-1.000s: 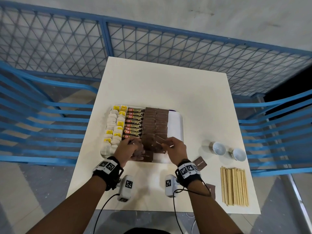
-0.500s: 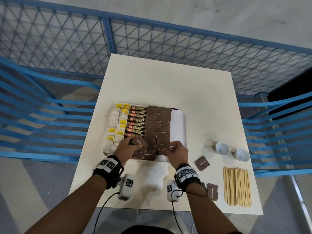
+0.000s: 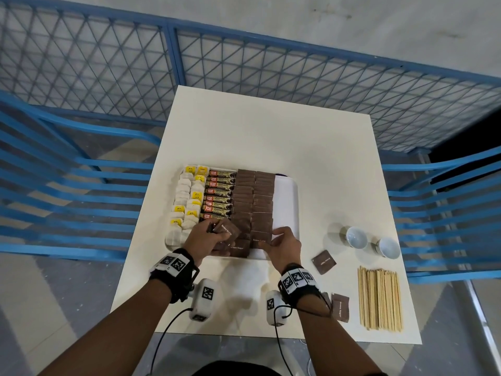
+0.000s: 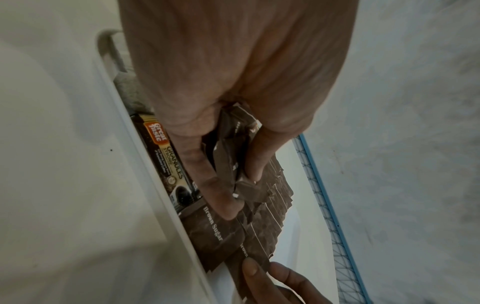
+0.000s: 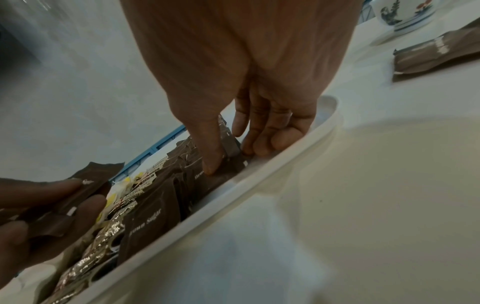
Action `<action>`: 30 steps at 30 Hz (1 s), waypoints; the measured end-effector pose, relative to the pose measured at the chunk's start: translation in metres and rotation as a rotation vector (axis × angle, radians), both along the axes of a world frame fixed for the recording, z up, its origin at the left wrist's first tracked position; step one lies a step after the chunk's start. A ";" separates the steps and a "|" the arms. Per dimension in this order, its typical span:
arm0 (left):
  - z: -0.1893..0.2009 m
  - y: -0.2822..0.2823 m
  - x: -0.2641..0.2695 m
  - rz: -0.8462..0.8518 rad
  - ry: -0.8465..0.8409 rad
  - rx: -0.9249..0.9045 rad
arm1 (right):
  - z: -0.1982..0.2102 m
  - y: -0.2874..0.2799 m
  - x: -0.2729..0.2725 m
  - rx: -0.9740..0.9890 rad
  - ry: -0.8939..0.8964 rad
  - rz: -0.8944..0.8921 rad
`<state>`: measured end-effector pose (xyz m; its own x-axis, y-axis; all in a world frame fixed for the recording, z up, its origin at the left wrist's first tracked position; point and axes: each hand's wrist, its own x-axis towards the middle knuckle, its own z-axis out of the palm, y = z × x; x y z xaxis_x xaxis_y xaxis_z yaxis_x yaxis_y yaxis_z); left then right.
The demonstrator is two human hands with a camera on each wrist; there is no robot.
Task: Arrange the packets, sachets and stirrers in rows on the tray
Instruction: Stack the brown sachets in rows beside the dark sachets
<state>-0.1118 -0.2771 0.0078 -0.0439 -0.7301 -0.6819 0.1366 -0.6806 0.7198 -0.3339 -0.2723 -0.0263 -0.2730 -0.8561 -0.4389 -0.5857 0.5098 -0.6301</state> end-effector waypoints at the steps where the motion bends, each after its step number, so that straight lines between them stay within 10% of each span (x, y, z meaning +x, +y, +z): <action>1: 0.000 0.000 0.000 -0.002 -0.001 0.000 | 0.001 0.000 -0.001 -0.002 -0.011 -0.006; 14: 0.019 0.002 -0.009 -0.033 -0.057 0.036 | 0.029 -0.019 0.040 -0.101 -0.127 0.375; 21: 0.006 0.002 -0.006 -0.022 -0.236 -0.073 | 0.030 -0.017 0.043 -0.106 -0.143 0.356; 30: 0.011 0.003 -0.002 -0.048 -0.065 0.032 | 0.016 -0.005 -0.013 -0.122 -0.029 0.122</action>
